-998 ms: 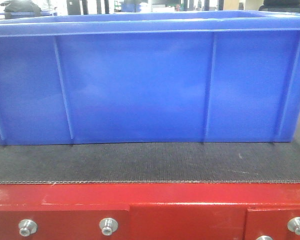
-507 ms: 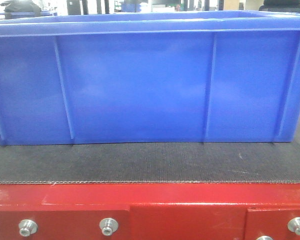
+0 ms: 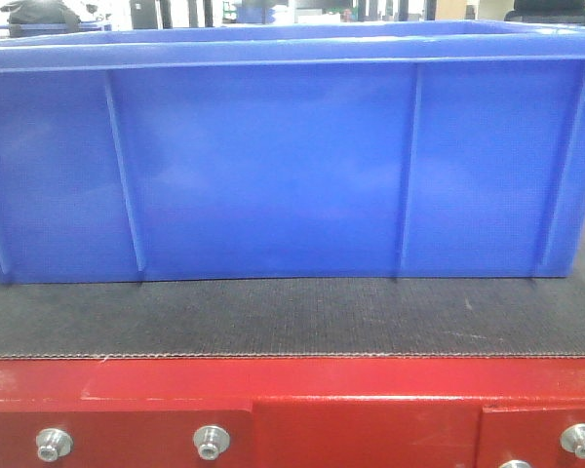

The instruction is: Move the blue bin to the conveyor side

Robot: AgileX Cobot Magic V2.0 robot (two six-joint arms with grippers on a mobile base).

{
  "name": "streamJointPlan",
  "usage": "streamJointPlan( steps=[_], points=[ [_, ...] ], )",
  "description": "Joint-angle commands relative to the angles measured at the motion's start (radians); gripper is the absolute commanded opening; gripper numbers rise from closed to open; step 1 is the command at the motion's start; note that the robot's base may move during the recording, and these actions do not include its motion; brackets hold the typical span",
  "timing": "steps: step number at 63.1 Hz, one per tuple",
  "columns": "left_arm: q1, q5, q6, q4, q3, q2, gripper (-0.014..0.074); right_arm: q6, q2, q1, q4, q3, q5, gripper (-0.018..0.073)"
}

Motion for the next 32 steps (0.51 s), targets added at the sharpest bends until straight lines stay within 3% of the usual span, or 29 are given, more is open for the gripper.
streamJointPlan(
  steps=[1, 13, 21, 32],
  points=[
    [-0.003, -0.017, -0.003, -0.005, 0.001, -0.004, 0.0022, -0.002, -0.008, -0.005, -0.011, 0.025, -0.023, -0.0070],
    [-0.003, -0.017, -0.003, -0.005, 0.001, -0.004, 0.0022, -0.002, -0.063, -0.069, 0.125, 0.178, -0.027, -0.0070],
    [-0.003, -0.017, -0.003, -0.005, 0.001, -0.004, 0.0022, -0.002, -0.113, -0.121, 0.125, 0.262, -0.033, -0.0070],
    [-0.003, -0.017, -0.003, -0.005, 0.001, -0.004, 0.0022, -0.004, -0.153, -0.128, 0.125, 0.355, -0.060, -0.0070]
  ],
)
